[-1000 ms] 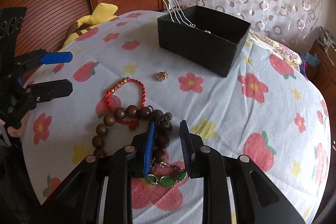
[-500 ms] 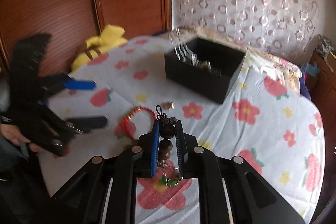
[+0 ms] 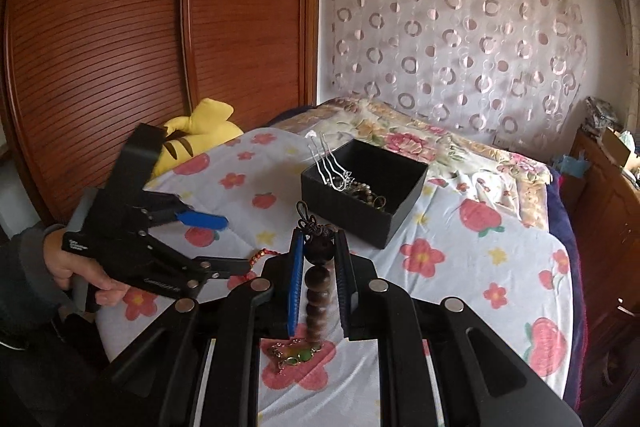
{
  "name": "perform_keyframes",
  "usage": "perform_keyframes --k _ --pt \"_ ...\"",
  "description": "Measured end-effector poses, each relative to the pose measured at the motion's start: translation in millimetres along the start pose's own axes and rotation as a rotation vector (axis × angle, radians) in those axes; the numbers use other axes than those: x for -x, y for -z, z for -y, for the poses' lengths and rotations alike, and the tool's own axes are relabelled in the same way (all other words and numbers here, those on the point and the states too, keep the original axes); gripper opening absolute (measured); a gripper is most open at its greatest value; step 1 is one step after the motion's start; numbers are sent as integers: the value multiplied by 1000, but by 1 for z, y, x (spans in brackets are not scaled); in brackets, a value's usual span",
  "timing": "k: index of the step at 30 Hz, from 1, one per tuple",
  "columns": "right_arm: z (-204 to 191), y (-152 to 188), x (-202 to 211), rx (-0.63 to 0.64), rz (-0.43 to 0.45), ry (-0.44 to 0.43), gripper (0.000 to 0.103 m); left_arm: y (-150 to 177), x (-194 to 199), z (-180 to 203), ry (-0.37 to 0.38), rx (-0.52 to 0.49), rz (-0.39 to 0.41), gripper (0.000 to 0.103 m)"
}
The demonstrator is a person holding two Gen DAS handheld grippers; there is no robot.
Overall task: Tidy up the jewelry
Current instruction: 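Grasp the red string bracelet with the left gripper while the right gripper holds the bead bracelet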
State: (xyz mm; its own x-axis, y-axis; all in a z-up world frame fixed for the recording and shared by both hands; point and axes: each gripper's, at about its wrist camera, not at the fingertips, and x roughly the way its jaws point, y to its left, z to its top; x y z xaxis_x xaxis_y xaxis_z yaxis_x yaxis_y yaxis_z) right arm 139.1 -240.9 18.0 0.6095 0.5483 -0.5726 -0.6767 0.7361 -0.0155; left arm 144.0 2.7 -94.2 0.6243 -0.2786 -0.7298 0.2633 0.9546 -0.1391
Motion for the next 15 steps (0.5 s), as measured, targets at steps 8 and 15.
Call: perform_keyframes --k 8,15 --pt "2 6 -3 8 -13 12 17 -8 -23 8 3 -18 -71 36" --pt "6 9 -6 2 -17 16 17 -8 -22 16 -12 -67 -66 6"
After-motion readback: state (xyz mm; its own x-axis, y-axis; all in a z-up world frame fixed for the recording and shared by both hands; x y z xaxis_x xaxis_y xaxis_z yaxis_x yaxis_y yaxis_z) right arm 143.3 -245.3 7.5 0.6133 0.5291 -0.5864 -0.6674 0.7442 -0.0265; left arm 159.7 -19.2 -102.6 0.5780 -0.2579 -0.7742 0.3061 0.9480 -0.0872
